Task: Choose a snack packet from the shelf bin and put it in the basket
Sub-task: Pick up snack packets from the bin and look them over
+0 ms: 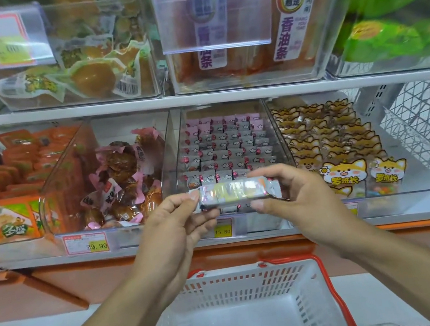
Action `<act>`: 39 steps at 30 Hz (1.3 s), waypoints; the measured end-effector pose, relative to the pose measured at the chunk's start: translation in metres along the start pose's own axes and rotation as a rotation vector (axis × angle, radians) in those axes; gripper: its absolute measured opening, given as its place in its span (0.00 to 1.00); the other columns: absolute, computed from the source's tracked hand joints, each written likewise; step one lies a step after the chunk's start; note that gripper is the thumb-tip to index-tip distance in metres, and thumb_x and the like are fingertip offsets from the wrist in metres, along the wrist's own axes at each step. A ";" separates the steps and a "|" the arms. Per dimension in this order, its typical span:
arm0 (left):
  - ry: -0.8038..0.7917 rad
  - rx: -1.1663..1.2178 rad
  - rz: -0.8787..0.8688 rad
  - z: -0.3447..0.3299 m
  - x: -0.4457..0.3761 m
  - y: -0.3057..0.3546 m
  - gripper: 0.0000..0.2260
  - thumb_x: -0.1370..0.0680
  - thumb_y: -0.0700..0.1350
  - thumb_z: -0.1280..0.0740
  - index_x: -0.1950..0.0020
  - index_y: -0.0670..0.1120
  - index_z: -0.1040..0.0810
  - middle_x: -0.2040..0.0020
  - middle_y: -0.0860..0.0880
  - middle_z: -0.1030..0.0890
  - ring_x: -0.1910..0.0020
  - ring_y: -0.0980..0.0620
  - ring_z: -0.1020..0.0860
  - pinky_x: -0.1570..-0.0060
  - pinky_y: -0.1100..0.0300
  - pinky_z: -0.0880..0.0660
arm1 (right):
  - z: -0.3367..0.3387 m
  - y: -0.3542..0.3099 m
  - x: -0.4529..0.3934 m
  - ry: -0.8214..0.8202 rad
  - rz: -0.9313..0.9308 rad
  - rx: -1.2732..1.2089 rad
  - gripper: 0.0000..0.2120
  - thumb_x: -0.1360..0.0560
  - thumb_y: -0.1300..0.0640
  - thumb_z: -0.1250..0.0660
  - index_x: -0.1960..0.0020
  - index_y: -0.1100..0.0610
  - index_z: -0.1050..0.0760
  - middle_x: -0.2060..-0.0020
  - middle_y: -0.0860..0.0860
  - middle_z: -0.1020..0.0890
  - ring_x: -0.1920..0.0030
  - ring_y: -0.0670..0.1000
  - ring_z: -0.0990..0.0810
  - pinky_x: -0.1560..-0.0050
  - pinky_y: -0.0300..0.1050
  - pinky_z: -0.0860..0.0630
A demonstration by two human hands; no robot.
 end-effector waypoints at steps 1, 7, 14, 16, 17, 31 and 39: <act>0.009 -0.045 -0.028 0.000 0.001 0.001 0.04 0.26 0.45 0.29 0.53 0.47 0.19 0.54 0.46 0.13 0.59 0.50 0.14 0.62 0.62 0.19 | -0.001 0.000 0.000 0.008 -0.012 -0.022 0.18 0.30 0.56 0.24 0.42 0.48 0.19 0.48 0.46 0.13 0.48 0.47 0.14 0.48 0.42 0.18; -0.116 -0.486 -0.256 -0.012 0.018 0.020 0.15 0.28 0.54 0.26 0.41 0.61 0.18 0.42 0.59 0.16 0.47 0.57 0.16 0.49 0.60 0.19 | 0.000 0.008 -0.002 0.096 -0.187 -0.248 0.12 0.28 0.52 0.25 0.45 0.51 0.16 0.56 0.53 0.13 0.58 0.53 0.14 0.56 0.45 0.16; -0.162 -0.567 -0.292 -0.018 0.021 0.017 0.13 0.28 0.47 0.24 0.44 0.56 0.16 0.50 0.58 0.13 0.50 0.58 0.15 0.53 0.67 0.20 | -0.014 0.024 0.002 0.018 -0.483 -0.351 0.22 0.37 0.37 0.24 0.57 0.56 0.13 0.68 0.55 0.18 0.66 0.52 0.17 0.63 0.42 0.19; -0.103 -0.526 -0.246 -0.014 0.018 0.015 0.16 0.32 0.56 0.24 0.46 0.54 0.15 0.52 0.54 0.12 0.54 0.54 0.14 0.54 0.62 0.18 | -0.011 0.025 0.000 0.013 -0.485 -0.335 0.26 0.33 0.36 0.27 0.52 0.59 0.16 0.66 0.57 0.17 0.65 0.52 0.17 0.63 0.43 0.19; -0.072 -0.511 -0.223 -0.012 0.016 0.013 0.18 0.33 0.59 0.25 0.48 0.53 0.14 0.54 0.52 0.12 0.56 0.52 0.13 0.54 0.60 0.17 | -0.010 0.023 -0.001 0.009 -0.473 -0.324 0.28 0.32 0.35 0.28 0.50 0.60 0.17 0.64 0.58 0.17 0.65 0.52 0.18 0.62 0.43 0.19; 0.000 -0.322 0.049 -0.005 0.009 -0.006 0.20 0.34 0.68 0.29 0.67 0.51 0.17 0.59 0.40 0.13 0.60 0.47 0.13 0.63 0.62 0.19 | -0.003 0.011 -0.005 0.116 -0.206 -0.318 0.22 0.32 0.53 0.24 0.42 0.61 0.21 0.52 0.57 0.12 0.56 0.54 0.13 0.54 0.43 0.16; 0.041 -0.498 -0.009 0.003 0.005 -0.005 0.12 0.24 0.51 0.26 0.44 0.48 0.19 0.58 0.46 0.13 0.62 0.52 0.15 0.62 0.63 0.20 | 0.006 0.018 -0.013 0.314 -0.238 -0.416 0.16 0.28 0.58 0.24 0.43 0.62 0.22 0.54 0.56 0.12 0.53 0.53 0.13 0.53 0.42 0.16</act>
Point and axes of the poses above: each hand's wrist, its own x-axis away from the middle knuckle, its own z-axis out of the back of the hand, y = z × x, the point moved 6 cm from there along -x, towards the middle knuckle
